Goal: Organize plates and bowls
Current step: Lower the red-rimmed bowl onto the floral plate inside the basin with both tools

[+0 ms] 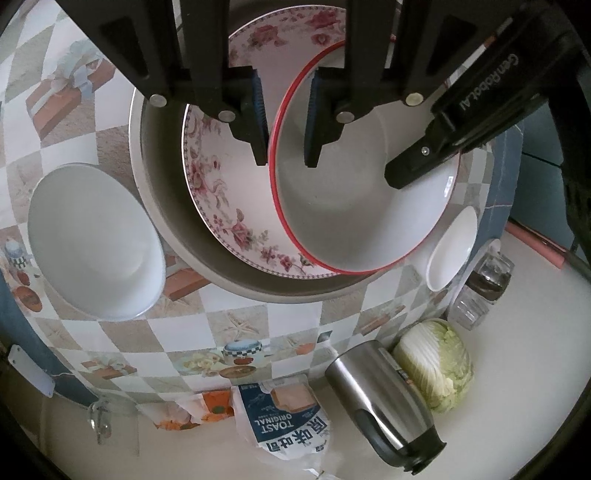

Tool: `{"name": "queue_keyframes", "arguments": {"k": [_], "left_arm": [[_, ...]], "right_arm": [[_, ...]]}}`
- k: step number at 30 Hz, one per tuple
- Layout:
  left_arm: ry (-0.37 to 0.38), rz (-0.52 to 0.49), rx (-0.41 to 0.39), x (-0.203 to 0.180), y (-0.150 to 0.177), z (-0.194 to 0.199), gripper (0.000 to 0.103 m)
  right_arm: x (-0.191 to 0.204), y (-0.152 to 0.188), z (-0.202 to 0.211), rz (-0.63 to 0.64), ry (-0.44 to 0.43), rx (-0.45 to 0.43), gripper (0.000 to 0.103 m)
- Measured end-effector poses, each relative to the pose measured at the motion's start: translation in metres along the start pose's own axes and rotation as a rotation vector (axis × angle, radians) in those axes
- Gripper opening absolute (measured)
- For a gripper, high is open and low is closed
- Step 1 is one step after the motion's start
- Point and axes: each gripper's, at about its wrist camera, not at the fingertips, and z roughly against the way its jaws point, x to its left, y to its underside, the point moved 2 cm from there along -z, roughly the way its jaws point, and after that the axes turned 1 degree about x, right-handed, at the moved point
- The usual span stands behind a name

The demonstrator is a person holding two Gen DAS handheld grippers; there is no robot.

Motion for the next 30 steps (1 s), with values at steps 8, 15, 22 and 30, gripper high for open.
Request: {"name": "queue_keyframes", "arguments": {"k": [8, 15, 22, 30], "left_arm": [[-0.015, 0.013, -0.004, 0.0046, -0.0014, 0.0006, 0.011], [-0.015, 0.014, -0.004, 0.0051, -0.0012, 0.0002, 0.011], [-0.015, 0.011, -0.001, 0.0052, -0.0012, -0.0008, 0.014], [-0.021, 0.007, -0.006, 0.0048, -0.0024, 0.0014, 0.014]], "right_arm": [[0.0033, -0.0023, -0.003, 0.002, -0.016, -0.011, 0.024], [0.0029, -0.0029, -0.0047, -0.003, -0.029, -0.01, 0.024], [0.0022, -0.0031, -0.0045, -0.001, -0.036, -0.007, 0.025], [0.0038, -0.0033, -0.0016, 0.015, -0.025, -0.018, 0.025]]}}
